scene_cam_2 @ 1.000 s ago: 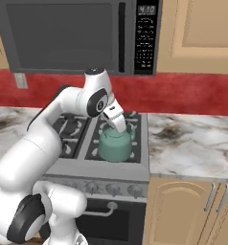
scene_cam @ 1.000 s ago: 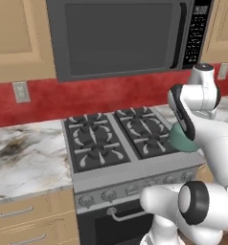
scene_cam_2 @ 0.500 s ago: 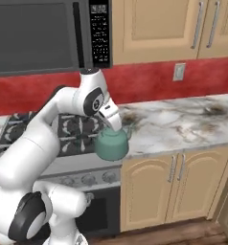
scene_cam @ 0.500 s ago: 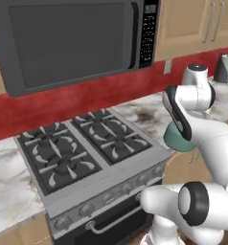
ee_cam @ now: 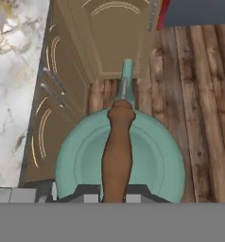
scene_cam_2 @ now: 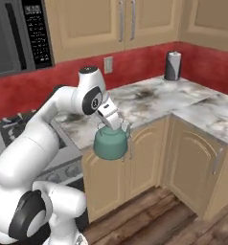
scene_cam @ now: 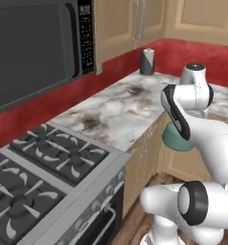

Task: The kettle is done boiling. Turn off the stove, then wait for 300 timesteps before moving the kettle to the dining table.

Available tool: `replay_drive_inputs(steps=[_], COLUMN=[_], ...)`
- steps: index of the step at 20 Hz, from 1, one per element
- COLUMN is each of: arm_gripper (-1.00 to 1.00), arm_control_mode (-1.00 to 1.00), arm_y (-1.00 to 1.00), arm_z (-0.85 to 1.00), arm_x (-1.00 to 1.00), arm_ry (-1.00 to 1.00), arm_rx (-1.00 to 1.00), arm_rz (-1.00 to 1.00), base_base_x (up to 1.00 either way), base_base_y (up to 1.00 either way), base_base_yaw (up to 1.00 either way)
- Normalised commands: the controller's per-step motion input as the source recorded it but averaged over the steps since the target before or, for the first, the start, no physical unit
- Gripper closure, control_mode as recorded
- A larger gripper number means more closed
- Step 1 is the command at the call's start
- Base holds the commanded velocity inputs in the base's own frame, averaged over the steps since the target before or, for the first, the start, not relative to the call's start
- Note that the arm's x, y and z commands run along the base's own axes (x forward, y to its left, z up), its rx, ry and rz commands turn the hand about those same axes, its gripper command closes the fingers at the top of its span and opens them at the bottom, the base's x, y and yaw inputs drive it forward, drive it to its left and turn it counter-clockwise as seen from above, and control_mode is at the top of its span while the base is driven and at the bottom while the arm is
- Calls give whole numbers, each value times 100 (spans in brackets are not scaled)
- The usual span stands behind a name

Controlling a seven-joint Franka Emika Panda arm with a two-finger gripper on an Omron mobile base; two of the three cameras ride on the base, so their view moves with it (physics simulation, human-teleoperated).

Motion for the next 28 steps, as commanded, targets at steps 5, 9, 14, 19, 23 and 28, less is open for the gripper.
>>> replay_drive_inputs(steps=[5,9,14,19,23,28], arm_gripper=[100,100,100,100,100,100], arm_control_mode=[100,100,100,100,100,100], arm_y=[0,0,0,0,0,0], arm_z=[0,0,0,0,0,0], arm_x=[0,0,0,0,0,0], arm_ry=[0,0,0,0,0,0], arm_rx=[0,0,0,0,0,0], arm_rz=[0,0,0,0,0,0], base_base_x=[-1,-3,-3,0,0,0], base_base_y=[0,0,0,0,0,0], base_base_yaw=[-67,-67,-68,-68,-68,-69])
